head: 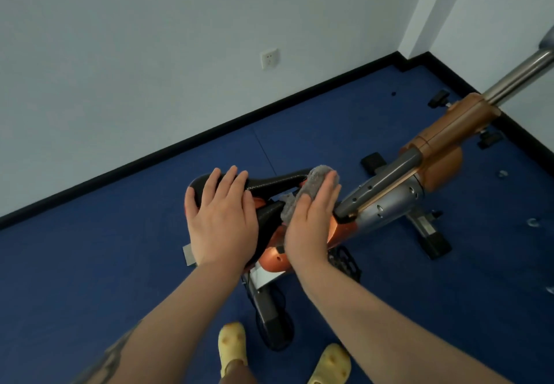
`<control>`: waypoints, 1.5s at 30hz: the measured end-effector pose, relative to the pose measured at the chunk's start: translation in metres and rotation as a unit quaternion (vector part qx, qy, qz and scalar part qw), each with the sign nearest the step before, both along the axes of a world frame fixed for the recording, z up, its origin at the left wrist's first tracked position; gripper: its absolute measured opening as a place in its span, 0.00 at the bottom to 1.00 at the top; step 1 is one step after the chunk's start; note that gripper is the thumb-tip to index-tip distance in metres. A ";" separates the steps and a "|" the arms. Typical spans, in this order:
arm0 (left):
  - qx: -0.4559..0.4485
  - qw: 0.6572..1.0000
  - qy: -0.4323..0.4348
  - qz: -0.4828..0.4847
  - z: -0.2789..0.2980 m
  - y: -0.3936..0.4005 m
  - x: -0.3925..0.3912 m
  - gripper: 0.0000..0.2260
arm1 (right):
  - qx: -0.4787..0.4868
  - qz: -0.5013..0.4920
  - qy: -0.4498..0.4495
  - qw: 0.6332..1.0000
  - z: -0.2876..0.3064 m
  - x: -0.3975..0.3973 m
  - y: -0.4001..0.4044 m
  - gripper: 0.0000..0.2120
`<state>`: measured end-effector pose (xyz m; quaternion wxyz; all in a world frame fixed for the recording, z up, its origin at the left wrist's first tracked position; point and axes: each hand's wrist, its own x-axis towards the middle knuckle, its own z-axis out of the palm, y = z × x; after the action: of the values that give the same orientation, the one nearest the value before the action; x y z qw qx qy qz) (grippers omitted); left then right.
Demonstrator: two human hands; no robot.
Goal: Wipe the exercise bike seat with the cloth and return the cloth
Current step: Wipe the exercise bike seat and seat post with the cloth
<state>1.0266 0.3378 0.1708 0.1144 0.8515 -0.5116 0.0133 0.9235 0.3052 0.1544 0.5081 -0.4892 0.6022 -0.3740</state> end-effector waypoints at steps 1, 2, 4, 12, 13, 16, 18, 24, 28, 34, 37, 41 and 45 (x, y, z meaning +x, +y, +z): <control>-0.001 1.000 0.002 0.001 0.000 0.000 0.001 0.20 | 0.016 0.002 -0.015 1.000 0.002 0.004 -0.003 0.28; 0.000 1.000 0.009 0.001 -0.001 0.000 0.002 0.20 | 0.031 -0.008 -0.035 0.999 0.004 0.005 -0.011 0.28; -0.001 0.999 0.045 -0.002 -0.002 -0.001 0.003 0.19 | 0.058 -0.041 -0.065 0.995 0.006 0.003 -0.022 0.29; 0.024 0.968 0.144 -0.204 0.021 -0.003 0.070 0.14 | 0.135 -0.020 -0.049 0.989 0.021 0.050 0.048 0.34; 0.021 0.959 0.144 -0.244 0.020 -0.006 0.078 0.14 | 0.143 -0.035 -0.046 0.988 0.021 0.049 0.042 0.34; 0.001 0.942 0.151 -0.301 0.011 -0.016 0.088 0.15 | 0.151 -0.095 -0.043 0.983 0.022 0.041 0.016 0.32; -0.005 0.942 0.131 -0.308 0.006 -0.019 0.088 0.15 | 0.142 -0.109 -0.055 0.982 0.020 0.048 0.023 0.32; -0.038 0.922 0.120 -0.367 0.000 -0.020 0.092 0.15 | 0.076 -0.100 -0.019 0.992 0.015 0.070 0.053 0.33; 0.000 0.908 0.112 -0.403 -0.001 -0.027 0.100 0.14 | 0.115 -0.177 0.012 0.977 0.006 0.068 0.019 0.34; -0.027 0.910 0.103 -0.401 -0.005 -0.024 0.101 0.14 | 0.024 -0.138 0.093 0.986 0.024 0.109 0.098 0.31; -0.048 0.908 0.124 -0.398 -0.005 -0.023 0.101 0.14 | 0.069 -0.150 0.056 0.985 0.007 0.087 0.051 0.35; -0.059 0.908 0.125 -0.396 -0.005 -0.026 0.100 0.14 | 0.115 -0.238 0.020 0.964 0.003 0.061 -0.005 0.39; -0.058 0.909 0.130 -0.391 -0.005 -0.024 0.098 0.14 | 0.061 -0.175 0.052 0.981 0.012 0.087 0.053 0.32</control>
<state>1.1244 0.3138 0.1657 0.2249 0.5694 -0.7825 -0.1134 1.0101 0.3579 0.1660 0.4312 -0.3632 0.7260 -0.3938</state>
